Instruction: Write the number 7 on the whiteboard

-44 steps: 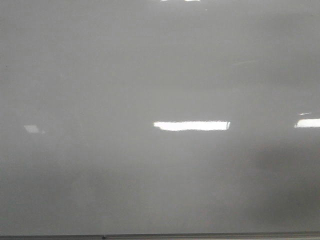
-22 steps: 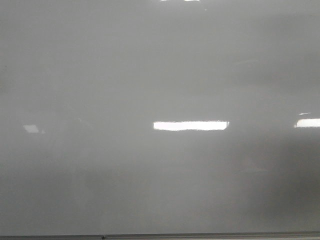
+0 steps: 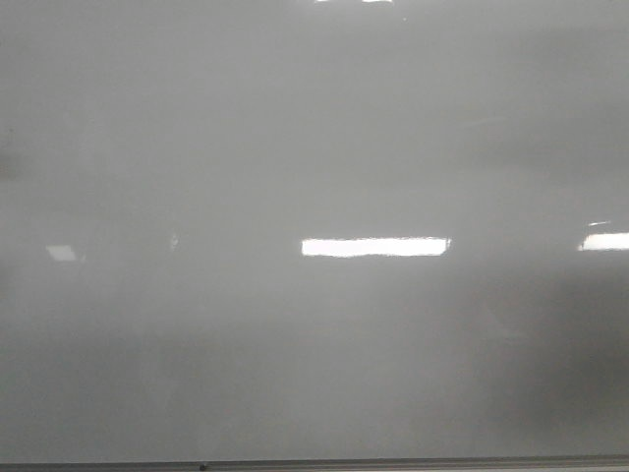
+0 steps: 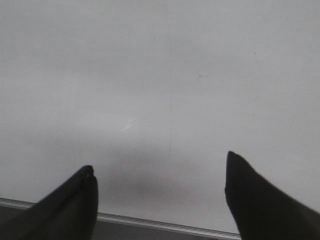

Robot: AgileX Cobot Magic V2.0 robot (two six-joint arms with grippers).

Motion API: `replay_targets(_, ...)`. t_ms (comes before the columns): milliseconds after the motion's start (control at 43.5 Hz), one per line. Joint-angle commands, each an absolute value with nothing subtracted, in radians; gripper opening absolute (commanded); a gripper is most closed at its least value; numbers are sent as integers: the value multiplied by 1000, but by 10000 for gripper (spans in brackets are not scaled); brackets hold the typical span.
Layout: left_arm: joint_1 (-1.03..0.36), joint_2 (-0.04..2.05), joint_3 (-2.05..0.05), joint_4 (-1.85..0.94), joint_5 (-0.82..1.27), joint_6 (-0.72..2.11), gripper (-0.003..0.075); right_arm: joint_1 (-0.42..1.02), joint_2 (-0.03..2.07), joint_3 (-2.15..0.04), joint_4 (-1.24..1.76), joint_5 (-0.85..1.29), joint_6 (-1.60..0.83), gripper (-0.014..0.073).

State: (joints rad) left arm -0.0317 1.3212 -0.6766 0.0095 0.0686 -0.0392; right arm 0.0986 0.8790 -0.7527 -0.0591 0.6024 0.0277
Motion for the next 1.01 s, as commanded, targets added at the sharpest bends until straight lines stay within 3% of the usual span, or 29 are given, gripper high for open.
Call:
replay_targets(0,-37,1322,-709,0,-75,-41,390,96,876,-779,-74,534,18,552)
replay_targets(414,-37,1381,-709,0,-177,-41,302,96,876,-779,-74,533,18,553)
replay_targets(735,-37,1389,-709,0,-207,-41,78,96,876,-779,-74,533,18,553)
replay_targets(988,-42,1323,-709,0,-167,-41,-4,96,876,-779,-74,535,18,553)
